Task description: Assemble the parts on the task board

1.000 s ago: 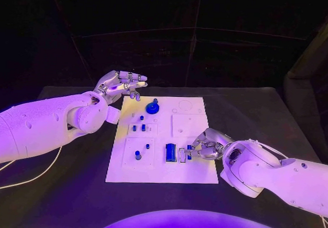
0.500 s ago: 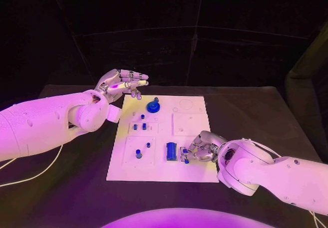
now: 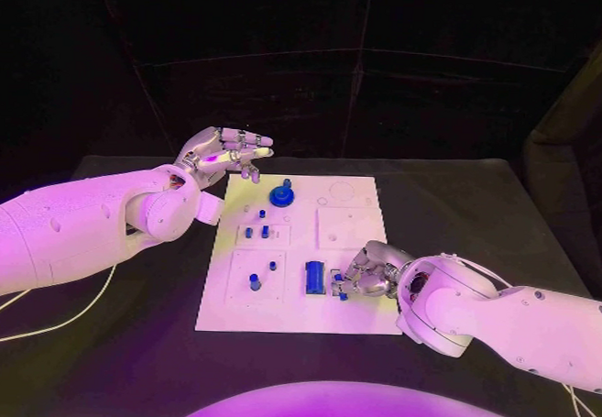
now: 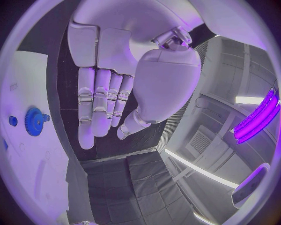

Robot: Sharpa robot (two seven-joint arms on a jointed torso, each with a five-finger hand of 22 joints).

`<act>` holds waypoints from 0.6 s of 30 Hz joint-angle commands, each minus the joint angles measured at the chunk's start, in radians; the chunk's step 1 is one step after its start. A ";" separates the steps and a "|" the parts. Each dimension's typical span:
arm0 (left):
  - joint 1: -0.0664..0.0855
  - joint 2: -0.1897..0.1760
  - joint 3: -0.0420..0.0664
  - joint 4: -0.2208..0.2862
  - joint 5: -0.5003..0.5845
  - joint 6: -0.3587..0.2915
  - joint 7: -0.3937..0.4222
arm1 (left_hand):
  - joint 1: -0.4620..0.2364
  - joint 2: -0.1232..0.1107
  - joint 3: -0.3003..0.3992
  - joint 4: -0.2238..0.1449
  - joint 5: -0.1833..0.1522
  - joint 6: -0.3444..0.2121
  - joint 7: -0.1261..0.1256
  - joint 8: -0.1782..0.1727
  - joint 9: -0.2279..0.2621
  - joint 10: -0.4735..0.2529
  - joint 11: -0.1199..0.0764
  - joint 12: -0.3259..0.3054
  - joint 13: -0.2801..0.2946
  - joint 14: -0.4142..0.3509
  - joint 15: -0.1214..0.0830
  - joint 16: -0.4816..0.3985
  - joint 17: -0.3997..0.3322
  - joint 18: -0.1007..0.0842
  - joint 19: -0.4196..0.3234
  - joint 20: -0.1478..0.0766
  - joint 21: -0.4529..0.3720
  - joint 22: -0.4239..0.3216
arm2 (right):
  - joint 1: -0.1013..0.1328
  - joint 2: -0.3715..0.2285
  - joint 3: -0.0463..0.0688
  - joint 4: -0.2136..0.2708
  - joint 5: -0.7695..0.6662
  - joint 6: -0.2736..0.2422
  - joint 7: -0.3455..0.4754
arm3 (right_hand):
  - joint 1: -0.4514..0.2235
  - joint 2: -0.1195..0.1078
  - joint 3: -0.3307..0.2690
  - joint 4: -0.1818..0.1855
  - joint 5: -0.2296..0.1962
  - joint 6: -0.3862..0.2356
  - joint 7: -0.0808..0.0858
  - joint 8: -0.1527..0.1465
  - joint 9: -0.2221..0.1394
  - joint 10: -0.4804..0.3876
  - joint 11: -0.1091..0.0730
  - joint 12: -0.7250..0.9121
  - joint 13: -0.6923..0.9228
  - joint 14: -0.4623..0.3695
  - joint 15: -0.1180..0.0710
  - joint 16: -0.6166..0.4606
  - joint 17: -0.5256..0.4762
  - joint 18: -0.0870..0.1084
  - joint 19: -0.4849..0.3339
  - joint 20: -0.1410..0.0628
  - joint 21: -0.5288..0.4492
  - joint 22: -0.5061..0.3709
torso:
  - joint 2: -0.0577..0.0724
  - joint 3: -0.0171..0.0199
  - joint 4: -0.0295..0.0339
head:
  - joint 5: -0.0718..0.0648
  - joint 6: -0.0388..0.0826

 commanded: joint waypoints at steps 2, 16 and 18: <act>0.002 -0.001 0.001 0.002 0.003 0.011 0.005 | 0.012 0.000 0.001 -0.005 0.005 -0.007 0.000 0.006 0.000 -0.005 0.001 0.007 -0.001 -0.007 0.000 0.004 -0.001 0.014 -0.001 0.005 -0.004 -0.001 | 0.001 0.003 0.000 -0.001 -0.002 -0.019 0.010 | -0.013 0.000 -0.004 0.010 -0.009 0.006 0.001 0.000 0.002 0.006 0.000 0.001 0.001 0.060 -0.006 0.004 0.007 -0.017 0.048 -0.008 0.006 0.142 | 0.001 0.0000 -0.0008 | -0.001 0.000; 0.002 -0.001 0.001 0.002 0.003 0.014 0.000 | 0.012 0.001 0.001 -0.006 0.005 -0.007 0.000 0.006 0.000 -0.005 0.001 0.008 -0.001 -0.007 0.000 0.004 -0.001 0.014 -0.001 0.005 -0.004 -0.001 | 0.001 0.007 0.000 -0.002 -0.016 -0.062 0.022 | -0.019 0.008 -0.006 0.018 -0.015 0.010 -0.001 0.001 0.006 0.007 -0.001 -0.003 -0.001 0.060 -0.007 0.004 0.008 -0.017 0.047 -0.009 0.006 0.142 | 0.000 0.0004 -0.0008 | -0.002 -0.002; 0.002 -0.001 0.001 0.002 0.003 0.014 -0.002 | 0.012 0.001 0.001 -0.006 0.005 -0.007 0.000 0.006 0.000 -0.005 0.001 0.008 -0.001 -0.007 0.000 0.004 -0.001 0.014 -0.001 0.005 -0.004 -0.001 | 0.001 0.007 0.000 -0.001 -0.017 -0.063 0.023 | -0.021 0.009 -0.007 0.020 -0.015 0.010 -0.001 0.000 0.006 0.008 -0.001 -0.002 0.000 0.060 -0.008 0.004 0.008 -0.017 0.048 -0.009 0.006 0.142 | 0.000 0.0003 -0.0006 | -0.001 -0.002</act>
